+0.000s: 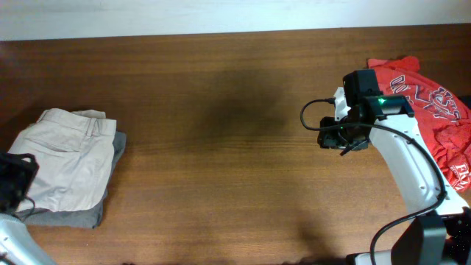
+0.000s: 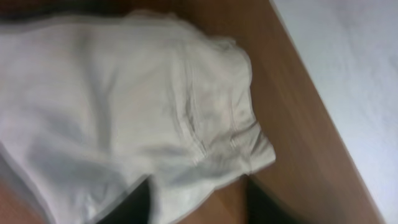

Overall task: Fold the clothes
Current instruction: 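Press the shorts flat on the grey trousers with the left gripper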

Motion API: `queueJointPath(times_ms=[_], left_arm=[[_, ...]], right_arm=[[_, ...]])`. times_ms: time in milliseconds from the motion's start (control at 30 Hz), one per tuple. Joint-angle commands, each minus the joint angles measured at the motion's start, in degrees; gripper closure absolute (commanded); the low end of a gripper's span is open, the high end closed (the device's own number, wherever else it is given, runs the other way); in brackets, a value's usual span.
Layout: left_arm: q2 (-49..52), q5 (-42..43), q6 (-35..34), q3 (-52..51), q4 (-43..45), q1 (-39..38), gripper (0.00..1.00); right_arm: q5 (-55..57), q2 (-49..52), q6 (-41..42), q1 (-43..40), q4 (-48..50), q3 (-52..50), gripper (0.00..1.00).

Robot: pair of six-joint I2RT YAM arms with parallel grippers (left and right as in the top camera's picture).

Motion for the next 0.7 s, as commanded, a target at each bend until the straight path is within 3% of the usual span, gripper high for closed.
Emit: queueJointPath(times_ms=[0,167,267,333,667], left_arm=[[2.3,-8.8,5.4,0.3,5.4,-5.6,0.99],[11.5,-14.2,13.3,0.3,11.7,-13.0,1.00],[18.9,-22.8,7.8,0.3,10.7,-15.2,0.99],[26.4,-23.9,4.9,0.3,11.3,-15.2,1.00],[43.6,-22.3,7.0,0.3,15.4,-16.4,0.99]], right_arm=[[0.7,-1.0,-0.3,-0.1,0.3,-0.1,0.51],[0.7,-1.0,-0.3,-0.1,0.1,-0.1,0.51],[0.7,-1.0,-0.3,-0.1,-0.3,-0.1,0.51],[0.7,-1.0,-0.4,-0.1,-1.0,-0.1,0.51],[0.7,-1.0,-0.3,-0.1,-0.9,-0.1,0.51]])
